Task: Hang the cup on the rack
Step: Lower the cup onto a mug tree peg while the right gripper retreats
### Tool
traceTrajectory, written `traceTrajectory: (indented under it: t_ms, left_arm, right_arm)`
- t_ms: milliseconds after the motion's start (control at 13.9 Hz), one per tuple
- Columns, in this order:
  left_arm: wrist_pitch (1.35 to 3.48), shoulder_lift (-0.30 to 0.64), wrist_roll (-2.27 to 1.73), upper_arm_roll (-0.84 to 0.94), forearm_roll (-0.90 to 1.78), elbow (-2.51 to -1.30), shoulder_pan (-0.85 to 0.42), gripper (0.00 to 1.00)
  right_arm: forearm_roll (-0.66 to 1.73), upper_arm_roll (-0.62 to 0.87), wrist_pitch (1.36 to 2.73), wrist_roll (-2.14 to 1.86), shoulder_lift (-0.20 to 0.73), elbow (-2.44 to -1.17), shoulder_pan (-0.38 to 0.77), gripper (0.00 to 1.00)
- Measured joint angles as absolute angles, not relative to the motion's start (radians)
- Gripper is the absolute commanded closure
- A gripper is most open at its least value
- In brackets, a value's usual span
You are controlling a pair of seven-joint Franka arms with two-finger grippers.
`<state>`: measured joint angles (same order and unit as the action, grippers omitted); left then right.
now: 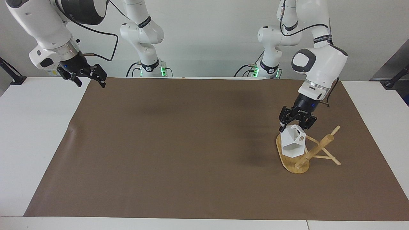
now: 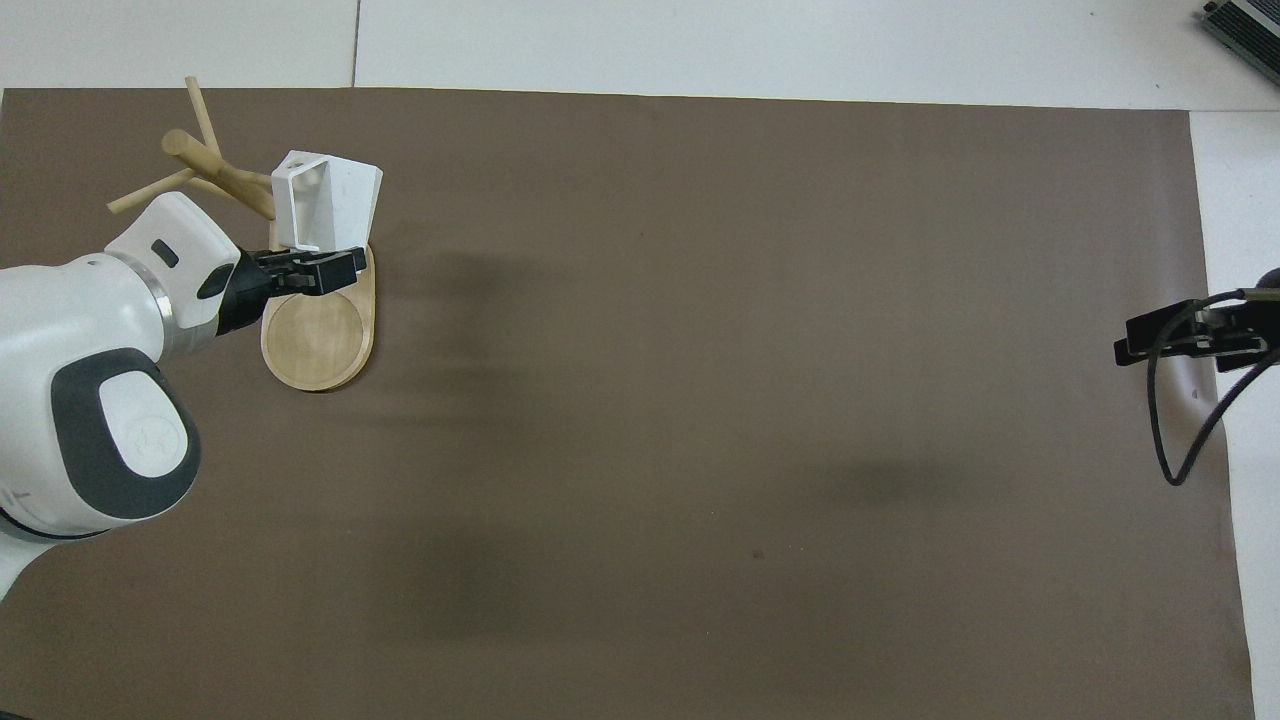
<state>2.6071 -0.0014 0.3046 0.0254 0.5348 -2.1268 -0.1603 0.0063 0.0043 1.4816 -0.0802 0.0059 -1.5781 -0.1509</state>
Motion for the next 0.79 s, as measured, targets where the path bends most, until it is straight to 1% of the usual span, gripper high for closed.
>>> traceTrajectory:
  t_ms: [794]
  left_arm:
    - [2.552,-0.001,0.169,0.025,0.535,-2.118,-0.137,1.0]
  right_arm:
    - [0.006,-0.042,1.516,-0.08,-0.001,-1.624,-0.152,0.0]
